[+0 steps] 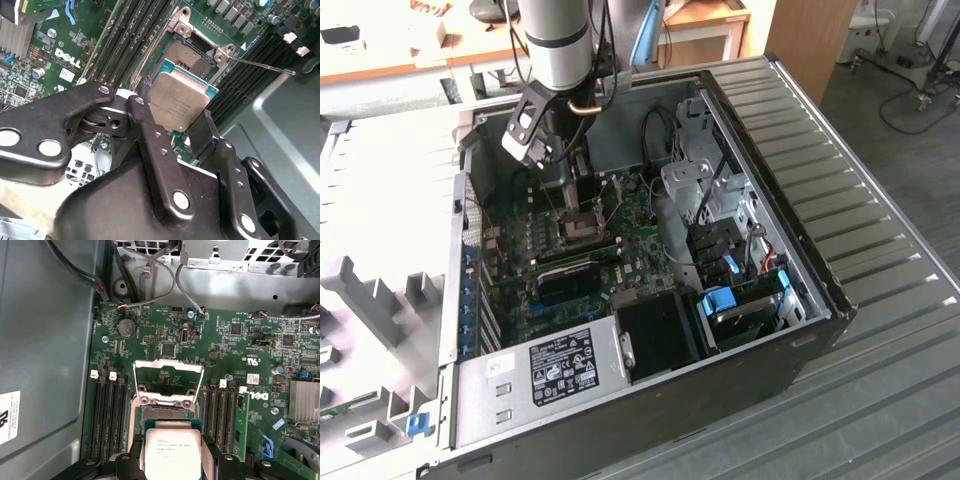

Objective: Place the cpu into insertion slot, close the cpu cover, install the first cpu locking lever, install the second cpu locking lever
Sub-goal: 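Place the cpu into insertion slot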

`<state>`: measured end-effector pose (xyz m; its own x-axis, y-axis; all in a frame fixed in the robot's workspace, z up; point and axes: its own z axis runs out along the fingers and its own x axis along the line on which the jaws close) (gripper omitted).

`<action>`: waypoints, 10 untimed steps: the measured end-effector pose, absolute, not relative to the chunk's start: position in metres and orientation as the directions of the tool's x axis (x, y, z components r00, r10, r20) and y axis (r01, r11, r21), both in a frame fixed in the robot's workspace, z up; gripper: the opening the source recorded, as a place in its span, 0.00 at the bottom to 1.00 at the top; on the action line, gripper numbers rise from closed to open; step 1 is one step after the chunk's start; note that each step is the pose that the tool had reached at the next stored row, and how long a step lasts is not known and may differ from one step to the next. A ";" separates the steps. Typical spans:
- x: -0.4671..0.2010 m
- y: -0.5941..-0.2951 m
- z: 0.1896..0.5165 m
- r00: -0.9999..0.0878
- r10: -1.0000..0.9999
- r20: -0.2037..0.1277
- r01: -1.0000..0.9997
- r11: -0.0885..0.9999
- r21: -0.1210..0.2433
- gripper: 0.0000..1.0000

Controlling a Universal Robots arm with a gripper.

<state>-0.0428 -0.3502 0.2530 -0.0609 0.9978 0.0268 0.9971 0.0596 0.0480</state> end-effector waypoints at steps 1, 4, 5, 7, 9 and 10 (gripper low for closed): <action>-0.043 -0.350 0.253 -0.057 0.998 0.027 0.997 0.055 0.048 0.54; -0.043 -0.350 0.253 -0.051 0.998 0.026 0.998 0.049 0.048 0.54; -0.043 -0.350 0.252 -0.047 0.999 0.027 0.998 0.046 0.048 0.54; -0.043 -0.350 0.252 -0.044 0.999 0.027 0.998 0.043 0.048 0.54; -0.043 -0.350 0.252 -0.044 0.999 0.027 0.998 0.042 0.048 0.54; -0.043 -0.350 0.252 -0.044 0.999 0.027 0.998 0.042 0.048 0.54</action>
<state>-0.0428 -0.3501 0.2520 -0.0438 0.9987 0.0271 0.9979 0.0425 0.0482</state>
